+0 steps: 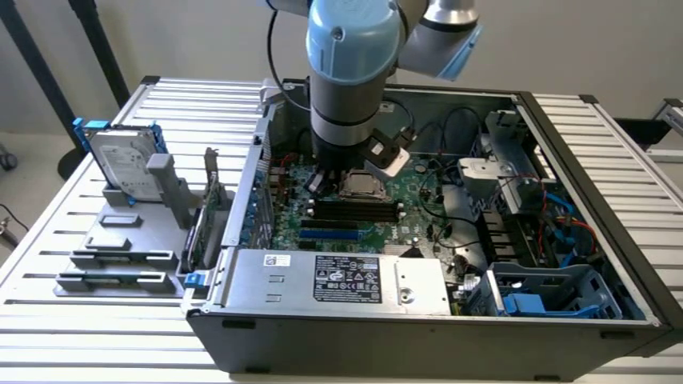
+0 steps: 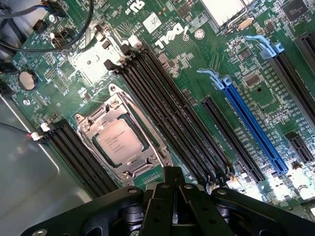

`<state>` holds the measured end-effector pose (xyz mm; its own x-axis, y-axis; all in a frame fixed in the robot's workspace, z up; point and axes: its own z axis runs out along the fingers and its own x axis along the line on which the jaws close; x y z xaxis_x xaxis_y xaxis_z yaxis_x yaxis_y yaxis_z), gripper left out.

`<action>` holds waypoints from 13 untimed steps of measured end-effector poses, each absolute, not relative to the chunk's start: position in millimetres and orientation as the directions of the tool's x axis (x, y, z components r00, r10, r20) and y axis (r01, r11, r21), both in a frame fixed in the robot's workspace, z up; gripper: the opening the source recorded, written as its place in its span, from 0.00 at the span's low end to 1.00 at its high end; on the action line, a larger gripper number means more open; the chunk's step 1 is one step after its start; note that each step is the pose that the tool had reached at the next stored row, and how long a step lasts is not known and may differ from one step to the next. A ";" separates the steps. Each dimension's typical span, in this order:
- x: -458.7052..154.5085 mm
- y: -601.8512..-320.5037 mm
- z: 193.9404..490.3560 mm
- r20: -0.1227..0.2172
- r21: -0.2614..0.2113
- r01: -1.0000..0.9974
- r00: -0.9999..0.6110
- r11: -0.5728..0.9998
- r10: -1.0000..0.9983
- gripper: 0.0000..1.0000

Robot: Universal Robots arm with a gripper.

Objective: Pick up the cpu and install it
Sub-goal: 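Install the first cpu locking lever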

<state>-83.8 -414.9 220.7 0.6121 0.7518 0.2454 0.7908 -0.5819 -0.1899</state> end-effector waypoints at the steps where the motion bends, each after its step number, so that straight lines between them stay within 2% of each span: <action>1: -84.2 -414.3 219.3 0.245 -0.190 0.791 0.612 -0.582 0.752 0.11; 13: -87.4 -406.0 203.1 0.235 -0.181 0.791 0.612 -0.585 0.755 0.11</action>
<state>-87.4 -406.0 203.1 0.6121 0.7552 0.2345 0.7908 -0.5846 -0.1814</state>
